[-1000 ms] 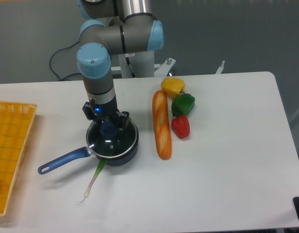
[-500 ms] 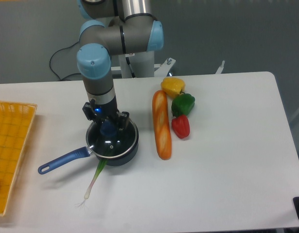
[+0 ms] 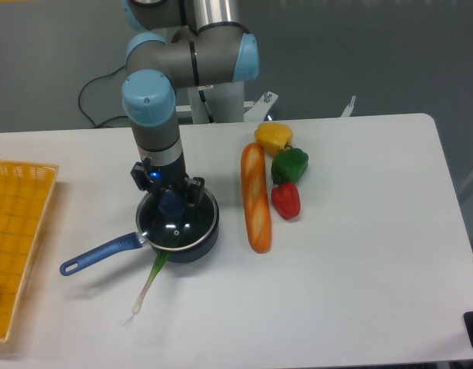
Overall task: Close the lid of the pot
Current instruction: 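Hold the lid knob steady while the lid settles on the saucepan, then open the gripper and lift it off the lid knob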
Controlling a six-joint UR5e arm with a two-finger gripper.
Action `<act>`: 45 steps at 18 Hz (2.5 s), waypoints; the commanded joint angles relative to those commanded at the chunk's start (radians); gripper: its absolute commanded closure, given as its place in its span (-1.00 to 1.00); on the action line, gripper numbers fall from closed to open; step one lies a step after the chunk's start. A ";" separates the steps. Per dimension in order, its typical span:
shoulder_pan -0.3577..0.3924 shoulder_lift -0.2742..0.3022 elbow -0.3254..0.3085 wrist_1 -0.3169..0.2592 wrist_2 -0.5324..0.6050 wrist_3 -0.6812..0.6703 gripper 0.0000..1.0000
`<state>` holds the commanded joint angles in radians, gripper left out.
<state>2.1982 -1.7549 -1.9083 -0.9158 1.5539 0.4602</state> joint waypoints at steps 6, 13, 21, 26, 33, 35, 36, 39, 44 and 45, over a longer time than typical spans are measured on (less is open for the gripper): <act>0.000 0.000 0.002 0.000 0.000 0.002 -0.04; 0.000 0.000 0.003 0.000 0.000 0.002 -0.53; 0.000 -0.002 0.005 0.000 0.002 0.003 -0.70; 0.002 0.002 0.006 -0.002 0.002 0.003 -1.00; 0.003 0.015 0.037 -0.003 0.000 0.006 -1.00; 0.003 0.024 0.046 -0.005 0.000 0.006 -1.00; 0.005 0.032 0.049 -0.005 0.000 0.008 -1.00; 0.024 0.057 0.063 -0.008 0.002 0.012 -1.00; 0.139 0.071 0.083 -0.012 -0.003 0.187 -1.00; 0.167 0.066 0.092 -0.014 -0.008 0.245 -1.00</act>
<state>2.3651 -1.6889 -1.8163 -0.9296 1.5463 0.7050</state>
